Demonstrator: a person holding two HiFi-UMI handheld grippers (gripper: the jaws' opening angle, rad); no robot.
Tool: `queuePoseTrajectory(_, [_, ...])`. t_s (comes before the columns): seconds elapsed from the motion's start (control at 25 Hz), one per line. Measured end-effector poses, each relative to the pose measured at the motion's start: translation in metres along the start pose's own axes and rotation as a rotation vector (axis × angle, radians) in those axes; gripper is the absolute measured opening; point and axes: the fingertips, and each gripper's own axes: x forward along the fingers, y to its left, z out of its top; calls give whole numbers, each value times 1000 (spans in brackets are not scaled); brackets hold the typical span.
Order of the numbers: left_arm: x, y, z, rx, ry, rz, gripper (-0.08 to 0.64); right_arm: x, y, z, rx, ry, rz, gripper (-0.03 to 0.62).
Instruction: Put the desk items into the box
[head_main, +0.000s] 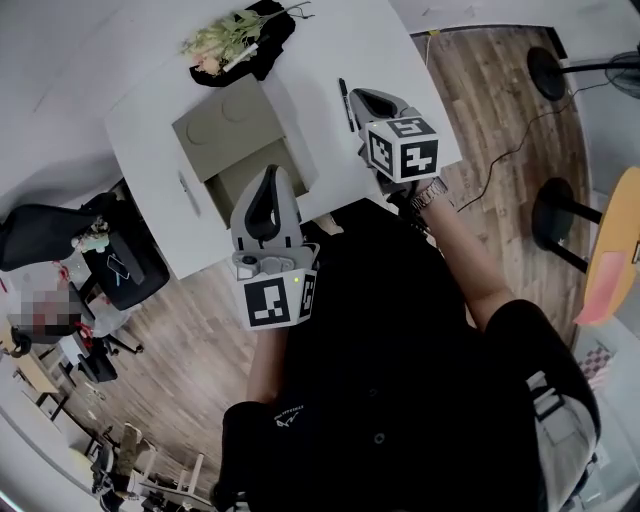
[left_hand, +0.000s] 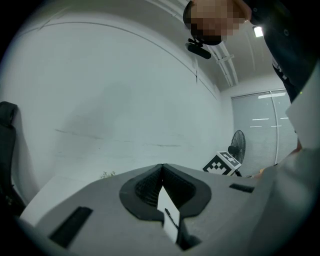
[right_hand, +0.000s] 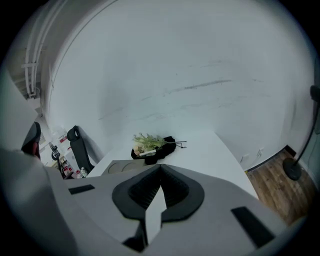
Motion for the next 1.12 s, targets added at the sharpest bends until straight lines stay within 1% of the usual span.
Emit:
queuePoseTrajectory(0.12, [14, -9, -7, -6, 10, 1, 8, 19, -15, -12, 7, 55, -7, -2])
queuePoseTrajectory(0.32, [33, -21, -12, -5, 26, -12, 8, 46, -41, -46, 93, 169, -61, -2])
queuePoseTrajectory(0.48, [42, -19, -19, -3, 49, -9, 8, 68, -52, -73, 121, 252, -90, 12])
queuePoseTrajectory(0.76, [52, -12, -39, -20, 98, 6, 8, 95, -60, -113, 139, 338, -124, 80])
queuePoseTrajectory(0.92, [56, -7, -48, -33, 115, 22, 8, 101, -61, -132, 135, 387, -130, 95])
queuePoseTrajectory(1.12, [57, -3, -54, -52, 129, 46, 8, 105, -62, -148, 128, 424, -147, 95])
